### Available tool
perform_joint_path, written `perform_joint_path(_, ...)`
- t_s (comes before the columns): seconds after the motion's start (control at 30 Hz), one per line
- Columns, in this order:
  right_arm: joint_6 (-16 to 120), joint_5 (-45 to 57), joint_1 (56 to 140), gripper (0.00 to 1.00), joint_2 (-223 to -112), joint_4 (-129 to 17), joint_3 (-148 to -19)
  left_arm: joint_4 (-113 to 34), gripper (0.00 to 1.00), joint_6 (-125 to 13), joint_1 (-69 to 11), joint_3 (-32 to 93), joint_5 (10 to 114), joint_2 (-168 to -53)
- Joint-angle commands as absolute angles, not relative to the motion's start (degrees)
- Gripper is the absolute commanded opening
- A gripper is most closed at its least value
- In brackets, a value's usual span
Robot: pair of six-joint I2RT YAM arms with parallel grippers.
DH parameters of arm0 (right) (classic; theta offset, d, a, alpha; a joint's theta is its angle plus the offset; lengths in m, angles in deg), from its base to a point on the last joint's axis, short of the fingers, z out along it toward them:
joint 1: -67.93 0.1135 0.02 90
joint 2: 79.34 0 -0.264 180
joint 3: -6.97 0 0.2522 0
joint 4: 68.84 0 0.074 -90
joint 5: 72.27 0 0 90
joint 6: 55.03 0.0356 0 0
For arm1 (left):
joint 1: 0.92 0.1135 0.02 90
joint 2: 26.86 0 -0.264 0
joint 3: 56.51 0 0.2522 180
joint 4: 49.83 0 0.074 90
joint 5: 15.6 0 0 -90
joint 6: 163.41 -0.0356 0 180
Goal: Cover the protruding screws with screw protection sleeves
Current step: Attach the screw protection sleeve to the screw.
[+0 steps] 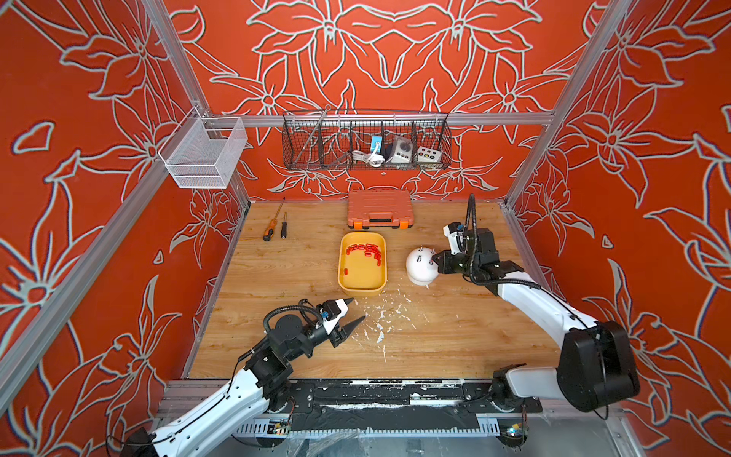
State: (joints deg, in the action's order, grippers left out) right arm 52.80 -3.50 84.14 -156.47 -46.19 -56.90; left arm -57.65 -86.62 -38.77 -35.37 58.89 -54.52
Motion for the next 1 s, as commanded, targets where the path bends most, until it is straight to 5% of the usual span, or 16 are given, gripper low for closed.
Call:
perform_joint_path(0.0, 51.48, -1.56, 84.54, 0.0, -157.02, -41.32, -57.12, -58.97, 0.56, -86.66, -38.89, -35.37, 58.31, -54.51)
perform_joint_path(0.43, 52.38, 2.17, 84.53, 0.0, -156.0, -40.86, -57.04, -58.86, 0.56, -86.62, -38.89, -35.46, 58.7, -54.27)
perform_joint_path(0.63, 53.78, -1.89, 84.52, 0.2, -155.76, -42.75, -56.54, -58.99, 0.56, -86.62, -38.88, -35.54, 58.64, -54.34)
perform_joint_path(0.97, 55.26, -0.05, 84.55, 0.28, -157.74, -43.57, -57.14, -58.84, 0.56, -86.61, -38.89, -35.54, 58.8, -54.05)
